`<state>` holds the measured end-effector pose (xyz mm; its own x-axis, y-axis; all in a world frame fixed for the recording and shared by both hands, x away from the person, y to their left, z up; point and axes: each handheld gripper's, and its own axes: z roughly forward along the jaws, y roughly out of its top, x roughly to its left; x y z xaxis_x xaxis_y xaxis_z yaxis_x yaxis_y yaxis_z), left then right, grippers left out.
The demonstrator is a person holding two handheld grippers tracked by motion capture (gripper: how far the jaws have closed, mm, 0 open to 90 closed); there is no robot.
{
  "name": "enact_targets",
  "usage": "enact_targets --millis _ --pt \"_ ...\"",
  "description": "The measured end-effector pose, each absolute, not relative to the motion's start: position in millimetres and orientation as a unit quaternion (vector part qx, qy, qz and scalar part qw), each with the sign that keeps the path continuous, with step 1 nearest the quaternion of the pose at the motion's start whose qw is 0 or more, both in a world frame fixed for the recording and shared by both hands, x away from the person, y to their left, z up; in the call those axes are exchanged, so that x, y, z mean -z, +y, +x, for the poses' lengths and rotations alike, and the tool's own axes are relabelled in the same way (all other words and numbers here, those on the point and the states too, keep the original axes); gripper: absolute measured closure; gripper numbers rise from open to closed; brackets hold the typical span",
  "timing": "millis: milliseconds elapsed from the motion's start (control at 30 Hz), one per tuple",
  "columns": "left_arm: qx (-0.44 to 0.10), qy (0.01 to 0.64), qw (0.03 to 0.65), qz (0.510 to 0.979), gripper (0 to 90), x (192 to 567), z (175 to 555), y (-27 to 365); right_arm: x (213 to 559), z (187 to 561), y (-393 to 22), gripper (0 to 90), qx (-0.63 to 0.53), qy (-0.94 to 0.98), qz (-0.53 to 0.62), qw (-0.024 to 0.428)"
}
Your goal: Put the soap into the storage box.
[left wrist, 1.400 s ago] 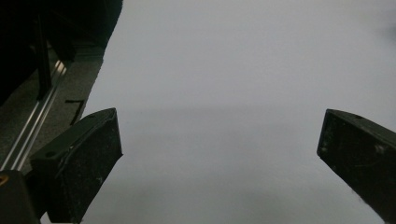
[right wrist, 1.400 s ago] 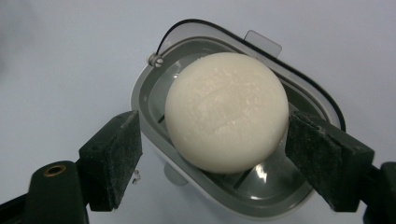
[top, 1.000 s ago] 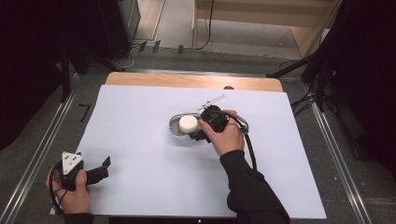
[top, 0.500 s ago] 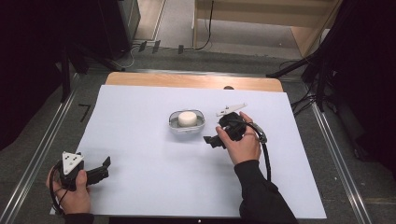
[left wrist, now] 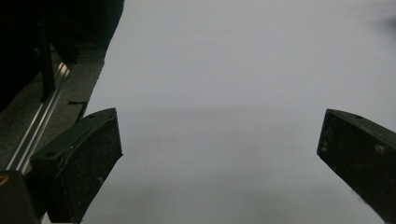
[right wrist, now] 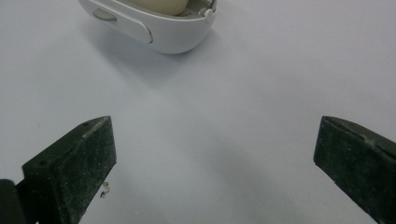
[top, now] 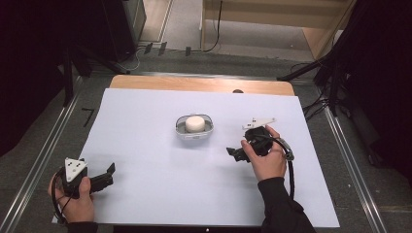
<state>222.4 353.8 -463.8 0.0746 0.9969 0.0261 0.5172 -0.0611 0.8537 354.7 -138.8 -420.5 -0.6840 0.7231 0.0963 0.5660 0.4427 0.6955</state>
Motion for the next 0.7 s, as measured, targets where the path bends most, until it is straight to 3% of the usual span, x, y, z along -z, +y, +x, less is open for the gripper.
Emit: enact_targets --millis 700 --pt "-0.347 0.586 0.348 0.644 0.1 464 222 352 443 320 -190 0.0 -0.370 0.828 0.405 0.115"
